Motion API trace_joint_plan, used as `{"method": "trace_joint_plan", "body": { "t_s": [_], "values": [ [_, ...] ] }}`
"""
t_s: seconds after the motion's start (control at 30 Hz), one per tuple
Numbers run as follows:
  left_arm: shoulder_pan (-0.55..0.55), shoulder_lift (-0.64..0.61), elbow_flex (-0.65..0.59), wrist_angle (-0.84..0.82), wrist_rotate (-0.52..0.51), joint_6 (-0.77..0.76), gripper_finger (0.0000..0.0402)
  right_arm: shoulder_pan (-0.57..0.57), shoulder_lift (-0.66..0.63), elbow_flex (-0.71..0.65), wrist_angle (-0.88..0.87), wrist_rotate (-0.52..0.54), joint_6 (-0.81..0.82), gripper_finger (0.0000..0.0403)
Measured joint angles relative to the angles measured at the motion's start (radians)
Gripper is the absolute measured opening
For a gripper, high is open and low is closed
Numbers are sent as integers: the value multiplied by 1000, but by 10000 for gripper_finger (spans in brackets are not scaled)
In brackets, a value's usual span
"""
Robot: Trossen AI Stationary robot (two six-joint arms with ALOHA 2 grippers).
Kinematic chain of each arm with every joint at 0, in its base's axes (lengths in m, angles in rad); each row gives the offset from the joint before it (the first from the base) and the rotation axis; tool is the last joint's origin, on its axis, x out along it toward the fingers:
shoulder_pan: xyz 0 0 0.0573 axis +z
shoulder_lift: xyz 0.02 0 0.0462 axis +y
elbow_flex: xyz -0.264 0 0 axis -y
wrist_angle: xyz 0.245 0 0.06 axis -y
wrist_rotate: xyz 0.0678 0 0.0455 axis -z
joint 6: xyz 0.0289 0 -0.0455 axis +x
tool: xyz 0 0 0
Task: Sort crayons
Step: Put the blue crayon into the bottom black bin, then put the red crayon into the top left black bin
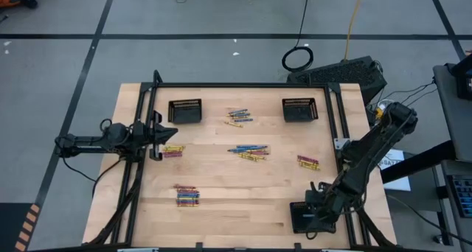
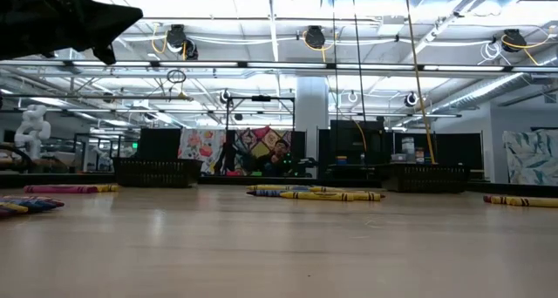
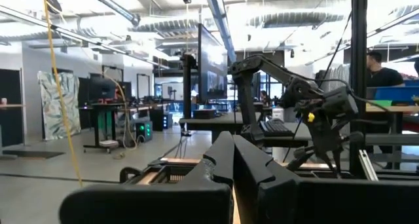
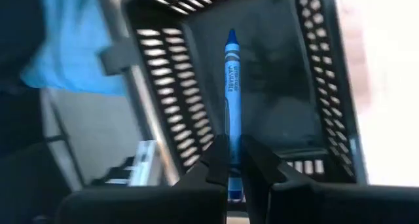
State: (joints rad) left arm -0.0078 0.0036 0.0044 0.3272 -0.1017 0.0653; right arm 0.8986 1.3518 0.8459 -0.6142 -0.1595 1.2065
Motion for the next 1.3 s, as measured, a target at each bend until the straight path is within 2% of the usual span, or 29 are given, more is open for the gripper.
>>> {"method": "trace_joint_plan", "body": {
  "t_s": [0.17, 0.33, 0.57, 0.67, 0.73, 0.8, 0.93, 0.97, 1.07, 1.13, 1.3],
  "values": [
    [0, 0, 0, 0, 0, -4, 0, 0, 64, 0, 8, -2, -33, 15],
    [0, 0, 0, 1, 0, -5, 0, -1, 81, 0, 3, -2, -32, 41],
    [0, 0, 0, 0, 0, -6, 0, -26, -29, -1, 5, -8, 70, 94],
    [0, 0, 0, 0, 0, -7, 0, -68, -102, 14, -4, -24, 141, 99],
    [0, 0, 0, 2, 0, -7, 0, -98, -147, 26, -3, 19, 147, 96],
    [0, 0, 0, 11, 0, -7, 0, -124, -186, 28, 1, 133, 40, 91],
    [0, 0, 0, 57, 0, -6, 0, -183, -209, 27, -6, 579, -258, 82],
    [-1, 1, 0, 78, 0, -3, 0, -213, -205, 22, 2, 642, -318, 81],
    [-1, 7, 0, 115, 0, 28, 0, -325, -165, -11, 75, 652, -505, 78],
    [-1, 21, 0, 136, -1, 51, 0, -389, -126, -52, 199, 630, -625, 77],
    [-2, 113, 0, 201, 0, 53, 0, -497, 18, -146, 720, 602, -891, 77]
  ]
}}
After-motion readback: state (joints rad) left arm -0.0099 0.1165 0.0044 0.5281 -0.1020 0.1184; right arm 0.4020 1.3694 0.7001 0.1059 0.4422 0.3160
